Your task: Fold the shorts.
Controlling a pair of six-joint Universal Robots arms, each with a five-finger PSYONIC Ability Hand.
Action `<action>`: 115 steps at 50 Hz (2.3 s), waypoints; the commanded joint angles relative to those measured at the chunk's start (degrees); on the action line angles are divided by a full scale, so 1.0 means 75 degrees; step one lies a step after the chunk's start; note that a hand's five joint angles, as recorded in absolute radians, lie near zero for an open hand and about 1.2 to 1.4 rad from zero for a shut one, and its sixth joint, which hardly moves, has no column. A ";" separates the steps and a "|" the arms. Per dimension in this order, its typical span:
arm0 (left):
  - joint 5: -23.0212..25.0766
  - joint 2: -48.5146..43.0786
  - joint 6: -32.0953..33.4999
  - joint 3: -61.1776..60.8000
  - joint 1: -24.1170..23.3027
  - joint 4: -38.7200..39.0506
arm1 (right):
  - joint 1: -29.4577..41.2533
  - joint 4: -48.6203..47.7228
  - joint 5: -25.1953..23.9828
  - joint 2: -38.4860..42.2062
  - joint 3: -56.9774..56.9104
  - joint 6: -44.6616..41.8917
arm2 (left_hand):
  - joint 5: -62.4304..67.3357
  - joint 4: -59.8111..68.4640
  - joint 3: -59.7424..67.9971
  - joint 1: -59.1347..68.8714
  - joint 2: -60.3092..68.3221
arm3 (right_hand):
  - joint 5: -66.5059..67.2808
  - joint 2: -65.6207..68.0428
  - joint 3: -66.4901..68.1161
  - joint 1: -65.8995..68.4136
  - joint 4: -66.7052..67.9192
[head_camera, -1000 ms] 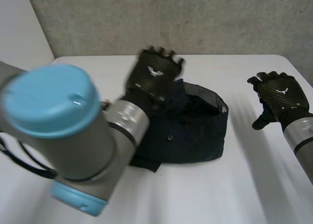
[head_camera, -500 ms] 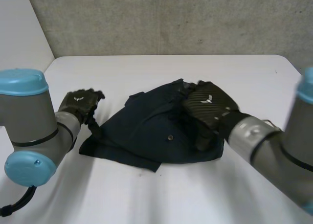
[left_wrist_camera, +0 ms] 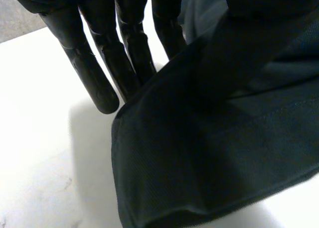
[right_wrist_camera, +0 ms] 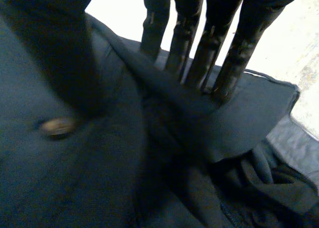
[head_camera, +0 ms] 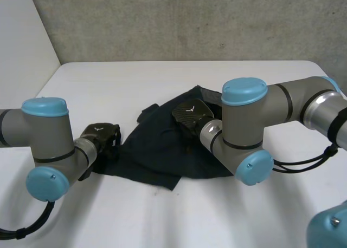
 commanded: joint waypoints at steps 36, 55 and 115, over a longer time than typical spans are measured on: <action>0.0048 0.3926 0.0255 0.0609 -0.0634 0.1015 | -0.1324 0.1544 -0.0513 -0.4328 0.0586 -0.1190 | 0.2666 0.2599 0.2573 0.2906 0.2530 | 0.6084 0.5735 0.5770 0.6458 0.5906; -0.0280 0.0468 0.2072 0.2319 -0.0880 0.1120 | -0.1406 0.1709 -0.0677 -0.0846 -0.0972 -0.0747 | 0.2666 0.2599 0.2573 0.2906 0.2530 | 0.6084 0.5735 0.5770 0.6458 0.5906; -0.0854 0.4122 0.1990 0.0211 -0.1982 0.0874 | -0.2472 0.1510 -0.1837 -0.2730 -0.0363 0.1600 | 0.2666 0.2599 0.2573 0.2906 0.2530 | 0.6084 0.5735 0.5770 0.6458 0.5906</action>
